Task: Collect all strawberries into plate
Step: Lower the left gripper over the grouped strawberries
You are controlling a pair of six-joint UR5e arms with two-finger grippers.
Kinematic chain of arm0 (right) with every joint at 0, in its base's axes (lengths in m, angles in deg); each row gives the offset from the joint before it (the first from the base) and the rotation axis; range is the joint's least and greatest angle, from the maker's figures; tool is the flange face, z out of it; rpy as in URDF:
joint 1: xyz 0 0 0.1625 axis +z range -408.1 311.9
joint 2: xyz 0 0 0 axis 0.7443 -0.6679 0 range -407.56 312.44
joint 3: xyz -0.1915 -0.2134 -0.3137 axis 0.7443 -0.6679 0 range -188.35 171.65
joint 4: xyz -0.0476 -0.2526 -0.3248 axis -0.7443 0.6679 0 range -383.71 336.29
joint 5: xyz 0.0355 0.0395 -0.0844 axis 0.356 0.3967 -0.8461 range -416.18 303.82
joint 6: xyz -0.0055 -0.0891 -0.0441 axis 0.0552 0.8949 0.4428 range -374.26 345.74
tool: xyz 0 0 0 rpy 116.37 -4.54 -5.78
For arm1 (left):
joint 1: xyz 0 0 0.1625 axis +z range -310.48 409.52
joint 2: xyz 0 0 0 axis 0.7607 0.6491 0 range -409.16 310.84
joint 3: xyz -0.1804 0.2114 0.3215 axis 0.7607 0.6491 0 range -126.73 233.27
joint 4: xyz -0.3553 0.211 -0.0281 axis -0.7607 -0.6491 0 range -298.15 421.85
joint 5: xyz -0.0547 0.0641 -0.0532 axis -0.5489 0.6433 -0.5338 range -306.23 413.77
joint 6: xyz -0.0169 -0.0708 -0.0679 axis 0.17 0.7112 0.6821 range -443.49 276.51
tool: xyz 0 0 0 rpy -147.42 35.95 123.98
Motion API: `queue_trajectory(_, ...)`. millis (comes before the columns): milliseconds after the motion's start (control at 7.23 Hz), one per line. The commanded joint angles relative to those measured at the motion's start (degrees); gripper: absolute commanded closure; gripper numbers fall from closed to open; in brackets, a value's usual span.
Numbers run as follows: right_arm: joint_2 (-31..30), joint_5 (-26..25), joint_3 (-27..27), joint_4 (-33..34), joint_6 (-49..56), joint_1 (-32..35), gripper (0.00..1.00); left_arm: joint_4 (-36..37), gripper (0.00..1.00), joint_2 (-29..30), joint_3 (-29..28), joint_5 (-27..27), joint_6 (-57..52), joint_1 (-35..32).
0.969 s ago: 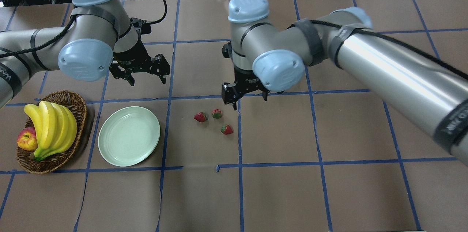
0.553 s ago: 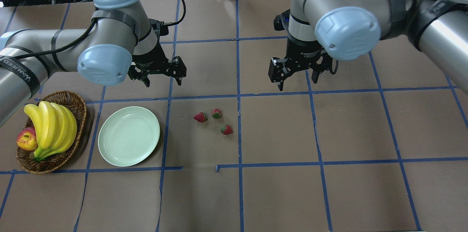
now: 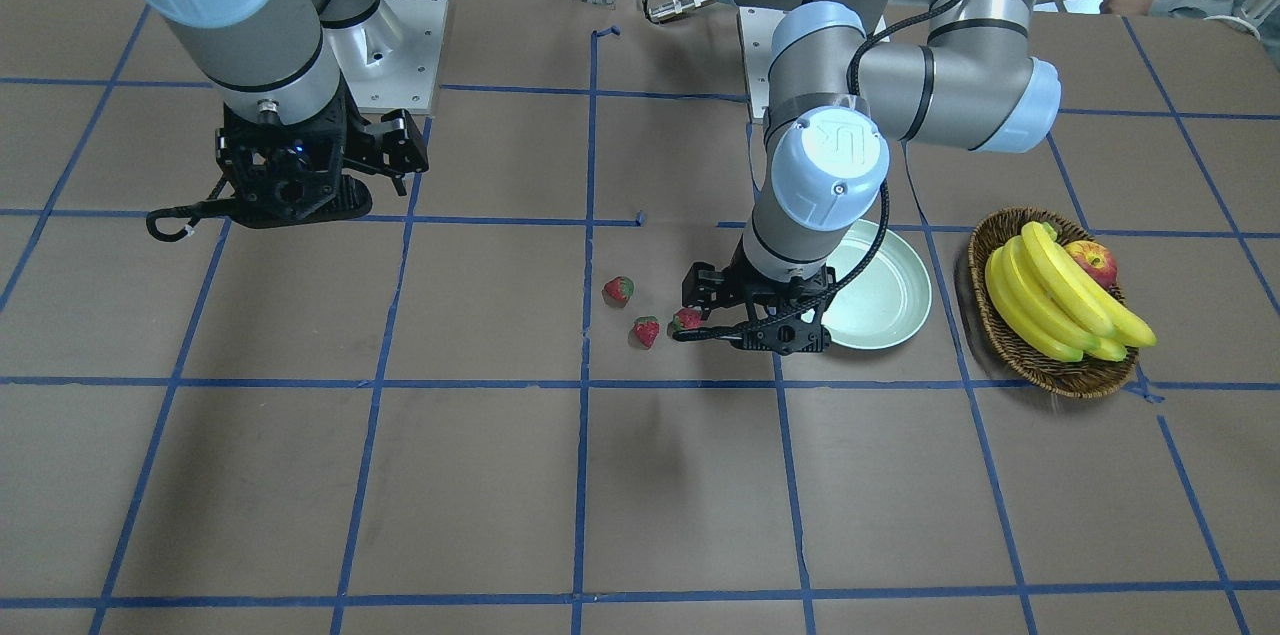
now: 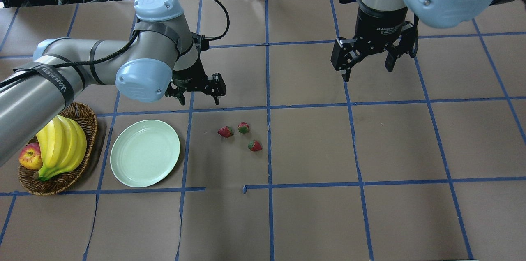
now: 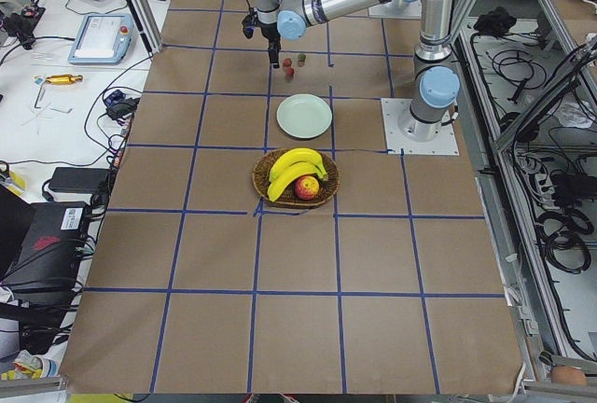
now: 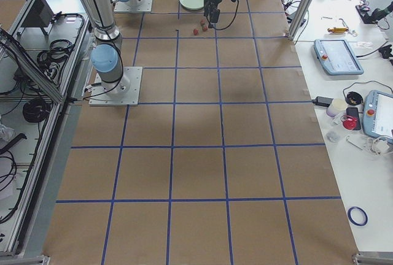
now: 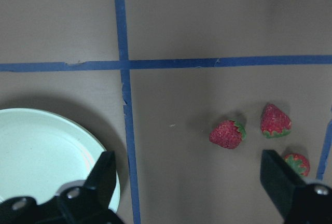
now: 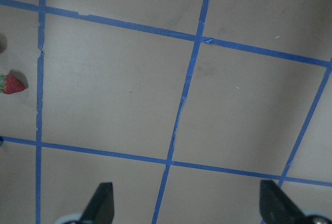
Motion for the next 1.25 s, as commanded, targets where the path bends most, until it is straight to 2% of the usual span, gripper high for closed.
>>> queue_trajectory(0, 0.13, 0.72, -1.41, -1.39, 0.13, -0.56, 0.0, 0.82, 0.0, 3.64, 0.48, 0.0, -0.71, -1.26)
queue_trajectory(415, 0.65, 0.72, -1.06, -1.65, 0.39, -1.35, 0.0, 1.08, 0.0, 5.94, 0.57, -0.09, -15.27, -1.26)
queue_trajectory(553, 0.74, 0.72, -0.97, -1.65, 0.39, -1.35, 0.0, 1.26, 0.0, 6.64, 0.57, -0.17, -16.96, -1.26)
queue_trajectory(830, 0.74, 0.46, 0.87, -1.22, 0.39, -1.35, 0.0, 1.87, 0.02, 8.22, 0.57, -6.04, -18.56, -1.26)
queue_trajectory(1107, 0.74, 0.28, 1.14, -0.95, 0.56, -1.35, 0.0, 2.14, 0.02, 9.28, 0.57, -6.06, -19.17, -1.7)
